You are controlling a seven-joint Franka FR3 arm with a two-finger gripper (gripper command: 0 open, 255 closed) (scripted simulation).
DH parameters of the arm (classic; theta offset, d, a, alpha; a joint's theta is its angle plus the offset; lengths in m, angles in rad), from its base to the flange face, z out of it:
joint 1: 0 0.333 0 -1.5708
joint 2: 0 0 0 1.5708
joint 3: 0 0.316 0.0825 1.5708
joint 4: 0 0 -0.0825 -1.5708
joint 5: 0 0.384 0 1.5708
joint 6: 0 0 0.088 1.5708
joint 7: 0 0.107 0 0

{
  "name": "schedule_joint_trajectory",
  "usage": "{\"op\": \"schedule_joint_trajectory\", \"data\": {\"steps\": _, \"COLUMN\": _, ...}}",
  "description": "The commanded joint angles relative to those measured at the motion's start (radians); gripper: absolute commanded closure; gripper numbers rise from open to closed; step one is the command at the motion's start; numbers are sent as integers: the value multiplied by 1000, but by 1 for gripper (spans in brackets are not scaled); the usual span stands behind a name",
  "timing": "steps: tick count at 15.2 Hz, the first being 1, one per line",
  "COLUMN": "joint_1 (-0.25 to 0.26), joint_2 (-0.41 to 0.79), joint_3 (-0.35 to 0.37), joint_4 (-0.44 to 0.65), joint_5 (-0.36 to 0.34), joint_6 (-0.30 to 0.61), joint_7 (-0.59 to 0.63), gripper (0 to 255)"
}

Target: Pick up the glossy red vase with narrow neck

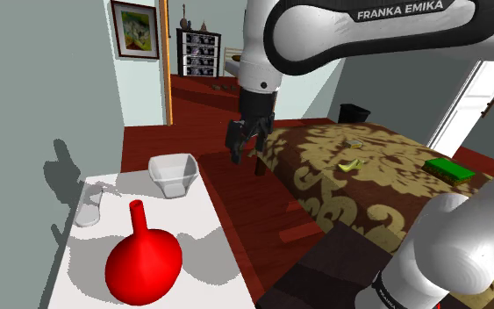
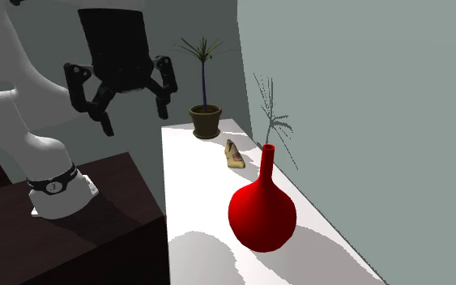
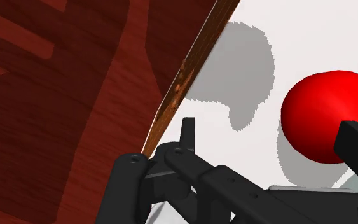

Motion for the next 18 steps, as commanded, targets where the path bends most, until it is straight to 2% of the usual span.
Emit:
{"op": "schedule_joint_trajectory", "data": {"steps": 1, "joint_1": 7, "joint_2": 64, "joint_3": 36, "joint_4": 45, "joint_5": -8, "joint_6": 14, "joint_7": 45, "gripper": 0}}
{"op": "schedule_joint_trajectory", "data": {"steps": 5, "joint_1": 24, "joint_2": 203, "joint_3": 104, "joint_4": 149, "joint_5": -47, "joint_6": 34, "joint_7": 139, "gripper": 0}}
{"op": "schedule_joint_trajectory", "data": {"steps": 10, "joint_1": 63, "joint_2": 397, "joint_3": 172, "joint_4": 307, "joint_5": -129, "joint_6": 38, "joint_7": 264, "gripper": 0}}
{"op": "schedule_joint_trajectory", "data": {"steps": 14, "joint_1": 121, "joint_2": 566, "joint_3": 202, "joint_4": 462, "joint_5": -213, "joint_6": 17, "joint_7": 361, "gripper": 0}}
{"op": "schedule_joint_trajectory", "data": {"steps": 18, "joint_1": 206, "joint_2": 743, "joint_3": 206, "joint_4": 649, "joint_5": -296, "joint_6": -30, "joint_7": 440, "gripper": 0}}
